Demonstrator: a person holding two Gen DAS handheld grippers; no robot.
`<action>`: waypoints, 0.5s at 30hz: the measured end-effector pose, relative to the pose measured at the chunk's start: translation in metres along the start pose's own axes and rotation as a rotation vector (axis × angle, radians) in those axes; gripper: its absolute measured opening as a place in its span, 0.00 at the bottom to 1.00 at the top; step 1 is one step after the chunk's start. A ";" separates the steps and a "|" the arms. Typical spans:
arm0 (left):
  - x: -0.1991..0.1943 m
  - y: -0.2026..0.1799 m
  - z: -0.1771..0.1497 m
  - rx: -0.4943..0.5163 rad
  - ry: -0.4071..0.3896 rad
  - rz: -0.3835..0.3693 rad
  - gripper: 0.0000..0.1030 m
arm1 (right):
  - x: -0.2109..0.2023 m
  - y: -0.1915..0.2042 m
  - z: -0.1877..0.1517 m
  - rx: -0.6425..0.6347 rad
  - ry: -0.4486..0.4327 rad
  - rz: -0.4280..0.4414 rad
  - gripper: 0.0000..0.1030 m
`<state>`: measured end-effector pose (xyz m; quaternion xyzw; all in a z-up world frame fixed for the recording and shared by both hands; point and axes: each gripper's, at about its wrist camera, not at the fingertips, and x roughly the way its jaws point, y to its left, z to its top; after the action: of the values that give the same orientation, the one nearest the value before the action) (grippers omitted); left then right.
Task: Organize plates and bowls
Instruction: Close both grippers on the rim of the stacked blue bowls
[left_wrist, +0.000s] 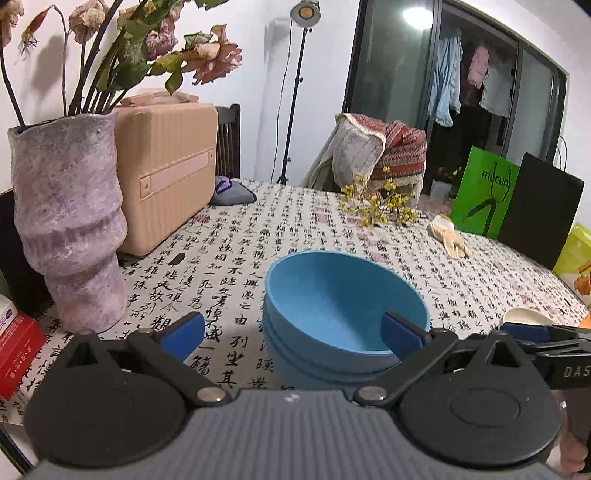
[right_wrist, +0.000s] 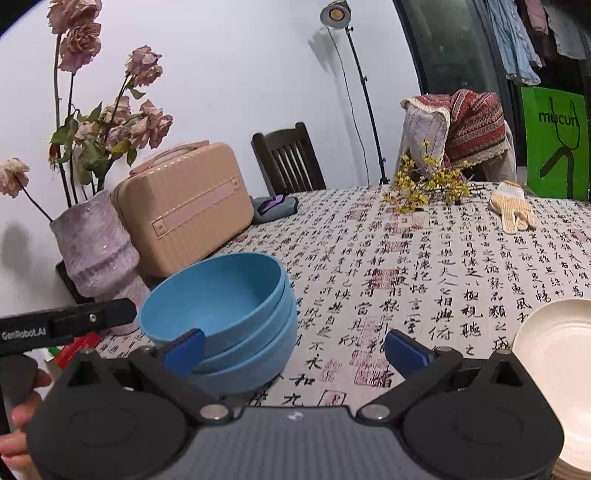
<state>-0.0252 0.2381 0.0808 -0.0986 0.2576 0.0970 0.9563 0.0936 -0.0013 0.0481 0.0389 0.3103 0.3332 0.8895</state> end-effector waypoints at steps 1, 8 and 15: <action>0.001 0.002 0.001 0.000 0.011 0.000 1.00 | 0.000 0.000 0.001 -0.002 0.013 0.005 1.00; 0.024 0.015 0.012 -0.019 0.085 -0.018 1.00 | 0.016 -0.005 0.019 0.055 0.109 0.039 1.00; 0.061 0.030 0.025 -0.094 0.209 -0.075 1.00 | 0.057 -0.020 0.037 0.220 0.230 0.080 1.00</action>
<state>0.0314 0.2814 0.0662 -0.1624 0.3472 0.0622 0.9215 0.1599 0.0234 0.0416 0.1098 0.4429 0.3345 0.8246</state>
